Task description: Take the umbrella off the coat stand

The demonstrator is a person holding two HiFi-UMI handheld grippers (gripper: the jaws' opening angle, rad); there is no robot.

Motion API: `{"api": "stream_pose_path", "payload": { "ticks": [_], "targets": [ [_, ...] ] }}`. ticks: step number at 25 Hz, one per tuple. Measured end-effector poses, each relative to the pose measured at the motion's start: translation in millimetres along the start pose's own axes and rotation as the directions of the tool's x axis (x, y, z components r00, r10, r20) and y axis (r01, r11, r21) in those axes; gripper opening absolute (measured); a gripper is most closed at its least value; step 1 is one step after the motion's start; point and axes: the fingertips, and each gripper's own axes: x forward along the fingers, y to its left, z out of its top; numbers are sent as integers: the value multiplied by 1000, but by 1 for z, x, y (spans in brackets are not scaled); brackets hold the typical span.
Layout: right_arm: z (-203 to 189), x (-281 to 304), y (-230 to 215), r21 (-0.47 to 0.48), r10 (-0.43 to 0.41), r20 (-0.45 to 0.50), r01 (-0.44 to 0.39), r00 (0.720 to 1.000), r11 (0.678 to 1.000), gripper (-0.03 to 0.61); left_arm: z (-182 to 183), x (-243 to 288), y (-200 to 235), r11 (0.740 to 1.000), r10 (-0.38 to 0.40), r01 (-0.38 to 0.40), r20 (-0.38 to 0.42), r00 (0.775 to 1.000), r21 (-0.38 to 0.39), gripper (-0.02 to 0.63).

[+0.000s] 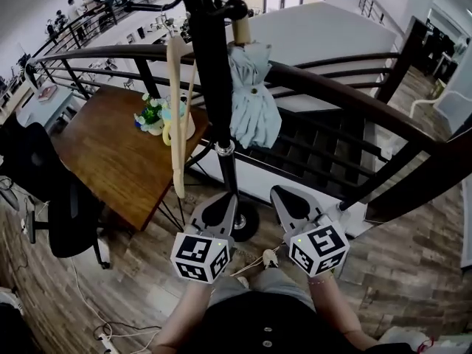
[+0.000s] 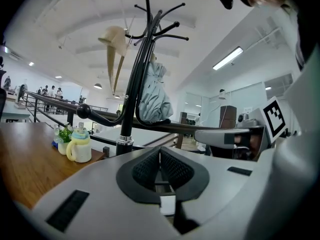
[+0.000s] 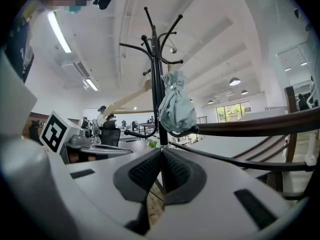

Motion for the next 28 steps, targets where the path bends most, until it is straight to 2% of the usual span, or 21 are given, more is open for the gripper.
{"api": "stream_pose_path", "payload": {
  "ticks": [7,13,21,28],
  "targets": [
    [27,15,-32,-6,55,49,-55,997,998,29,18,23,5,998,63,-62,39,997,-32,17],
    [57,26,-51,-36,127,113,-123,985,992,29,29,38,10,993,115,-113,70,991,-27,17],
    [124,39,-59,-124,262,221,-239,940,963,29,48,46,10,986,166,-167,101,981,2,17],
    [165,59,-55,-228,368,230,-317,901,920,29,67,46,6,981,190,-194,121,974,26,17]
  ]
}}
